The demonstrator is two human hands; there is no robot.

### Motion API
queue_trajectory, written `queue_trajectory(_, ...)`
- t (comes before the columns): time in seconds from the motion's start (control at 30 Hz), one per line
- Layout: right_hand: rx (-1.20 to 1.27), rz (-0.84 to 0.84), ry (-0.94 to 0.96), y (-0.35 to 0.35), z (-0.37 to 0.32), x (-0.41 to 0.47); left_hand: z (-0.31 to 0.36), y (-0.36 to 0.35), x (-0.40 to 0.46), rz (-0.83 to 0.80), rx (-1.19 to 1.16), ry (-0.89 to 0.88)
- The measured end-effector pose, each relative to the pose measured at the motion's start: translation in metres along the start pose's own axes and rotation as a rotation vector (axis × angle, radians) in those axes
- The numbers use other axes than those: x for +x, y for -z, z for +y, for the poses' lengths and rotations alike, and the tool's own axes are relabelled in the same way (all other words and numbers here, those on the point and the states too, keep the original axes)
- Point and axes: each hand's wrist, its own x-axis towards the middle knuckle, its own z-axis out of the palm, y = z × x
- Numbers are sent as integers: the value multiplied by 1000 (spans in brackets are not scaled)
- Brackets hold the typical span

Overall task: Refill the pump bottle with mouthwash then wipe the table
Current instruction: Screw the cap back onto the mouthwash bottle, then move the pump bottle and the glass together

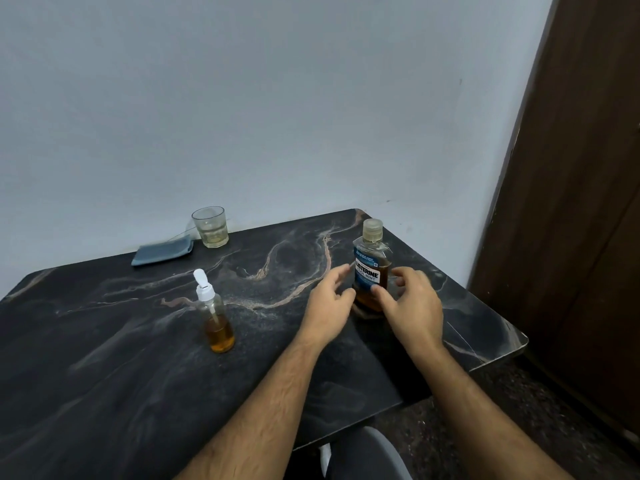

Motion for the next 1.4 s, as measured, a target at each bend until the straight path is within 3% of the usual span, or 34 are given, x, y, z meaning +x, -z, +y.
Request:
queue_trajectory(0.1, 71, 172, 149, 1, -12, -20, -2, 13, -19, 58, 34, -34)
queue_trajectory(0.23, 159, 160, 292, -8, -37, -42, -1, 40, -48, 117, 73, -44)
queue_trajectory(0.5, 277, -137, 387, -38, -90, -73, -9, 107, -123, 284, 133, -12)
queue_trajectory(0.8, 346, -548, 200, -69, -126, -72, -12, 198, -152, 628, 108, 124)
queue_trajectory(1.0, 401, -733, 145, -105, -155, -74, -17, 221, -125, 703, 51, 169)
queue_trajectory(1.13, 464, -695, 149, -129, -167, -70, -28, 219, -110, 664, 40, 185)
queue_trajectory(1.4, 481, -370, 22, -128, -144, -14, -47, 224, -53, 606, 34, 205)
